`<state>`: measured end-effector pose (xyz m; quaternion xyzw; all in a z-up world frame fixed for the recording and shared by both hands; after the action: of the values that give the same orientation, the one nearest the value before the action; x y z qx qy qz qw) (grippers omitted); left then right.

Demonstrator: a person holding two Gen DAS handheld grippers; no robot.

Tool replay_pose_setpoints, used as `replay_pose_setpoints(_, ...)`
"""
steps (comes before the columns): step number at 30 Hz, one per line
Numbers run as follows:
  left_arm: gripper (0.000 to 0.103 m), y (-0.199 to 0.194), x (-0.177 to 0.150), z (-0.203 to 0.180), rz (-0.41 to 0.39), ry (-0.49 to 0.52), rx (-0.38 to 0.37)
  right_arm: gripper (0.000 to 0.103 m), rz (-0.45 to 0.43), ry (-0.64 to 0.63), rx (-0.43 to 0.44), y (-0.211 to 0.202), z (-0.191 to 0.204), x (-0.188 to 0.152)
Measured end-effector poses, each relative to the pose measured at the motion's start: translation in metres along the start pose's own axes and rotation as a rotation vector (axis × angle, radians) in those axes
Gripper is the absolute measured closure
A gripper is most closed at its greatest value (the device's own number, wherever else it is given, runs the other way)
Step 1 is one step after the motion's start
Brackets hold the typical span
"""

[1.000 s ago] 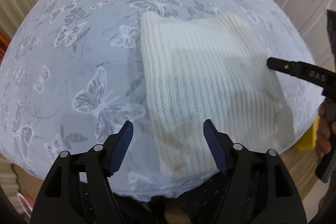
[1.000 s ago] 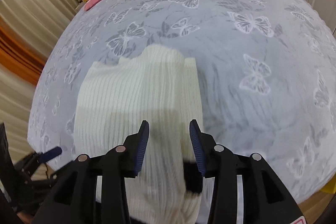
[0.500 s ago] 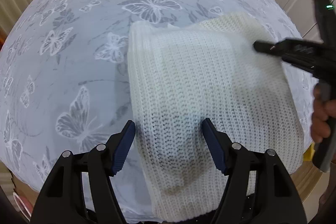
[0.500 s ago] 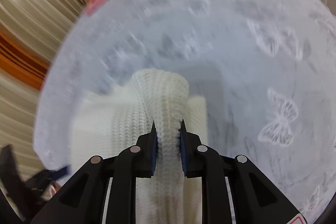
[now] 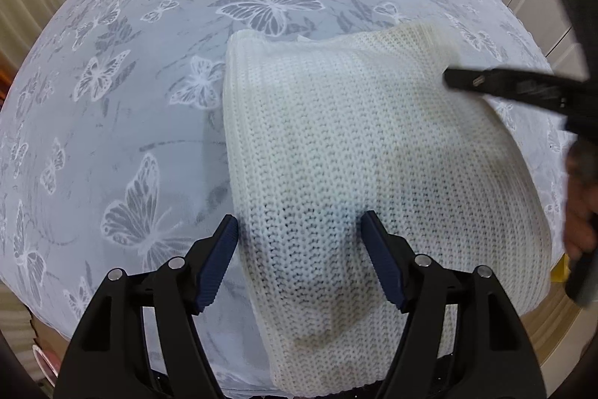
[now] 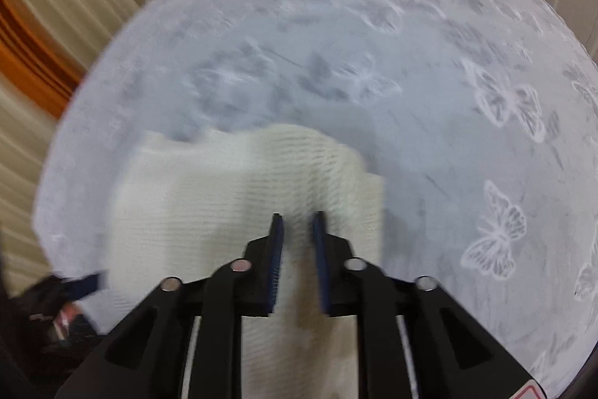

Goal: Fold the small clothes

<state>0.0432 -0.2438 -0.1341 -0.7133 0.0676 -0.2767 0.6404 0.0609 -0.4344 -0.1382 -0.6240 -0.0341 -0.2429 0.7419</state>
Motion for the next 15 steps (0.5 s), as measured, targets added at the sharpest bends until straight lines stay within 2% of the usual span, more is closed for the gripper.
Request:
replay_pose_setpoints(3, 0.033, 0.001, -0.001, -0.001, 0.006, 0.011, 0.006, 0.097, -0.020, 0.123, 0.068, -0.010, -0.017, 0.008)
replay_pose_setpoints(6, 0.033, 0.002, -0.001, -0.001, 0.006, 0.024, 0.016, 0.095, -0.072, 0.098, 0.098, -0.038, -0.005, 0.010)
replay_pose_setpoints(8, 0.033, 0.003, -0.001, -0.002, 0.008, 0.022, 0.014, 0.095, -0.063, 0.069, 0.088, -0.037, -0.001, 0.004)
replay_pose_setpoints(11, 0.031, 0.004, -0.001, -0.001, 0.010, 0.015, 0.014, 0.095, 0.023, 0.050, 0.018, -0.005, -0.011, -0.015)
replay_pose_setpoints(14, 0.031, 0.003, -0.001, -0.002, 0.012, 0.016, 0.018, 0.094, -0.021, 0.100, 0.044, -0.018, -0.014, -0.015)
replay_pose_setpoints(15, 0.031, 0.003, -0.001, -0.002, 0.012, 0.018, 0.019, 0.088, -0.046, 0.119, 0.046, -0.030, -0.014, -0.015)
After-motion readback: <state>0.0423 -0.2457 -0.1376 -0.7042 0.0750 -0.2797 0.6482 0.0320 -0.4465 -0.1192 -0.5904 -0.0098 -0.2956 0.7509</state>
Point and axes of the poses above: each gripper's, at about its wrist camera, not at the fingertips, and y roughly the way its jaws point, z to its left, x to its top, the point moved 8 cm from there along y, roughly the way its jaws point, and after that the axes turned 2 degrees about z, right-handed, at the moved point
